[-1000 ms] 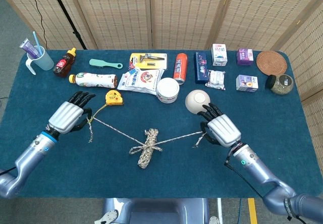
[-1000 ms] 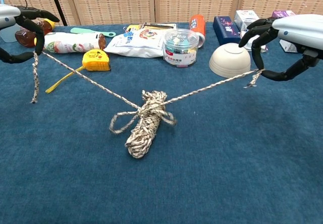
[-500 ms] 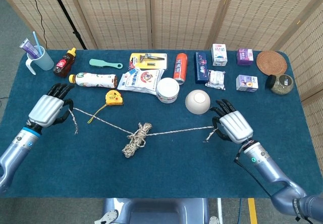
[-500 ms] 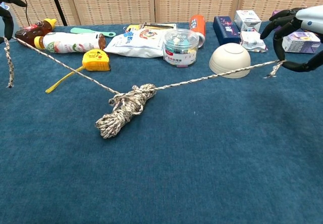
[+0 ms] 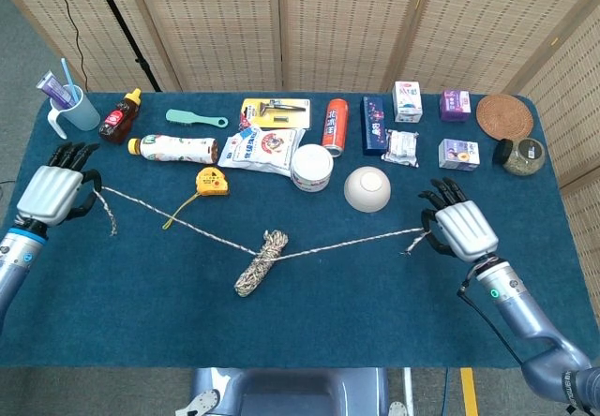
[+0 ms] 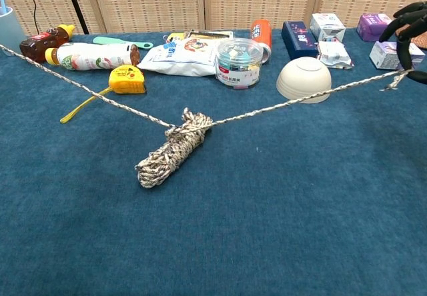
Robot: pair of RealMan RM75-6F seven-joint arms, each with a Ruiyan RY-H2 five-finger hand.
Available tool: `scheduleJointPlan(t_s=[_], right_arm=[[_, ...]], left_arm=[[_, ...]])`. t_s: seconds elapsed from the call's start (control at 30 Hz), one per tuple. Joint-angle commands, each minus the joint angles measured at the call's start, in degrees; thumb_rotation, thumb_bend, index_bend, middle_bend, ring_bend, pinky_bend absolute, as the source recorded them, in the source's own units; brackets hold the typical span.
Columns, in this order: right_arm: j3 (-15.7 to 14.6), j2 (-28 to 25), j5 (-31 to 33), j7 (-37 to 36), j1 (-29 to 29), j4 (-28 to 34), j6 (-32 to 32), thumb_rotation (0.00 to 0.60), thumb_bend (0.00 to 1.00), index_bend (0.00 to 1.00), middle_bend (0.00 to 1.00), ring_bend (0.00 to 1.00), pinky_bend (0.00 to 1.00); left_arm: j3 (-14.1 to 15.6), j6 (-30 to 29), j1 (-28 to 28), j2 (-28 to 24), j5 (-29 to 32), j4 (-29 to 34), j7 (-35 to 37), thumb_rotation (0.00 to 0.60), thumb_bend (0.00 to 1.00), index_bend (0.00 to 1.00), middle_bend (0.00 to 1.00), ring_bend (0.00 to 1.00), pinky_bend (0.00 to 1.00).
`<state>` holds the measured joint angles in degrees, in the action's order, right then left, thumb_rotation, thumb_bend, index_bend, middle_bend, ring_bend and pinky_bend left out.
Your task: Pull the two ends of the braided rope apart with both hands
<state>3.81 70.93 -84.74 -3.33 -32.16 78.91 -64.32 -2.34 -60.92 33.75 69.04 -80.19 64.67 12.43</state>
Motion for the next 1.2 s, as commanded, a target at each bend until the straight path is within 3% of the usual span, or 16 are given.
scheduleJointPlan(t_s=[0.03, 0.37, 0.97, 1.07, 1.13, 1.2], right_arm=[[0.06, -0.52, 0.19, -0.45, 0.34, -0.44, -0.03, 0.6, 0.47, 0.65, 0.22, 0.01, 0.0], [0.52, -2.24, -0.07, -1.7, 1.43, -0.69, -1.09, 0.6, 0.46, 0.65, 0.22, 0.01, 0.0], [1.64, -1.89, -4.3, -0.58, -2.24, 9.36, 0.71, 0.6, 0.47, 0.62, 0.21, 0.02, 0.0], [1.71, -1.15, -4.4, -0.12, -2.92, 10.23, 1.52, 0.6, 0.47, 0.56, 0.19, 0.01, 0.0], [1.76, -0.77, -4.07, 0.67, -3.25, 10.64, 2.17, 0.6, 0.47, 0.43, 0.12, 0.0, 0.0], [1.88, -0.44, -3.32, 1.86, -3.61, 11.22, 3.1, 0.6, 0.47, 0.27, 0.04, 0.0, 0.0]], left_arm=[[-0.38, 0.69, -0.35, 0.13, 0.64, -1.25, 0.31, 0.6, 0.45, 0.64, 0.09, 0.0, 0.0], [-1.54, 1.7, -1.1, -0.23, 1.56, -3.71, 1.53, 0.6, 0.45, 0.64, 0.09, 0.0, 0.0], [-2.38, -0.7, 2.98, -0.13, -6.09, 10.92, -3.36, 0.6, 0.45, 0.62, 0.09, 0.0, 0.0], [-2.27, 0.2, 3.48, -0.07, -6.09, 13.31, -5.33, 0.6, 0.45, 0.54, 0.09, 0.0, 0.0], [-2.17, 1.1, 3.75, -0.22, -5.75, 14.84, -6.44, 0.6, 0.44, 0.42, 0.07, 0.0, 0.0], [-1.98, 2.74, 4.15, -0.72, -5.02, 17.06, -7.4, 0.6, 0.41, 0.24, 0.02, 0.0, 0.0]])
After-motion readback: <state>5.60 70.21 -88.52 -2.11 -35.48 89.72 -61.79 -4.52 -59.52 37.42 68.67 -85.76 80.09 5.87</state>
